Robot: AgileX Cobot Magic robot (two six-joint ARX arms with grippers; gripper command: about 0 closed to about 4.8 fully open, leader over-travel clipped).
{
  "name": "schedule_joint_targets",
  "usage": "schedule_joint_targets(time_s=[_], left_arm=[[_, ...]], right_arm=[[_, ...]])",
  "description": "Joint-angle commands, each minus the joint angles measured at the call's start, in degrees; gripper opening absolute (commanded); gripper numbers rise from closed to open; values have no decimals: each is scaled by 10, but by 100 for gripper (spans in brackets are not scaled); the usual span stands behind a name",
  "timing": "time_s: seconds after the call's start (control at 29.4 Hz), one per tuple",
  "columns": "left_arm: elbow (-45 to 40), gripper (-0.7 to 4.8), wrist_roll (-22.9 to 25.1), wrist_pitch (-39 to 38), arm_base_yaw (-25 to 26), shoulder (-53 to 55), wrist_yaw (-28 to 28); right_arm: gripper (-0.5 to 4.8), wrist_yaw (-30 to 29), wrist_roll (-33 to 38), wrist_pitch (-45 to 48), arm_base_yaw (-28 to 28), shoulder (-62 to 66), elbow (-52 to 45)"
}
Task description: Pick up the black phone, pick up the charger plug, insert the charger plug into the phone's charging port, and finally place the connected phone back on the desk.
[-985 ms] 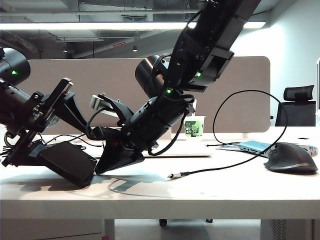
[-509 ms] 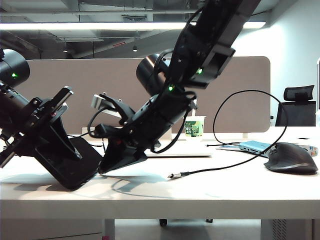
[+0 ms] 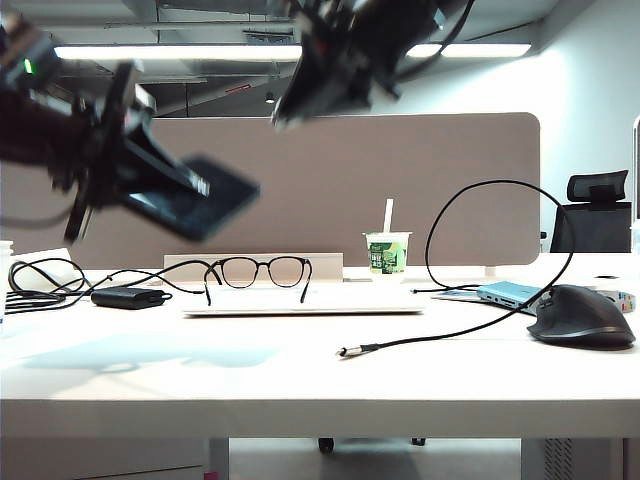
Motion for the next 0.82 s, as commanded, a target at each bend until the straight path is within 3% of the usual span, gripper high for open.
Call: schedule_joint_targets(time_s=[0.03,0.2,0.27,0.37,0.44,0.51,0.54,0.61,0.71,0.82], left_arm=[[5,-6,57,78,1,-57,38],[5,-6,102,189,1,-131,74],[5,-6,102,240,1,-157,83],[5,-6,102,289,1,-177,127],[5,-6,100,339,1,-186,178],[5,-6,100,337,1,-192,186],[4,-6,100,337,0,-193,186],[4,-6,100,337,0,-193,187],[2,-6,103,323,-2,-193,205],[2,-6,146,280,-19,-193,212]], right_arm=[[-2,8,0,5,-8,-53,2],[-2,12,-28,5,-11,-128,2],[-1,11,-65,5,-11,-152,2],[0,5,-67,5,-11,-170,2],[41,-18,-67,0,-11,-187,2],[196,-65,-78,-7,-11,-202,2],[301,-94,-83,-14,-11,-208,2],[340,-127,-83,-32,-11,-216,2],[341,-139,-89,-62,-11,-221,2],[352,-149,-91,-76,-11,-221,2]])
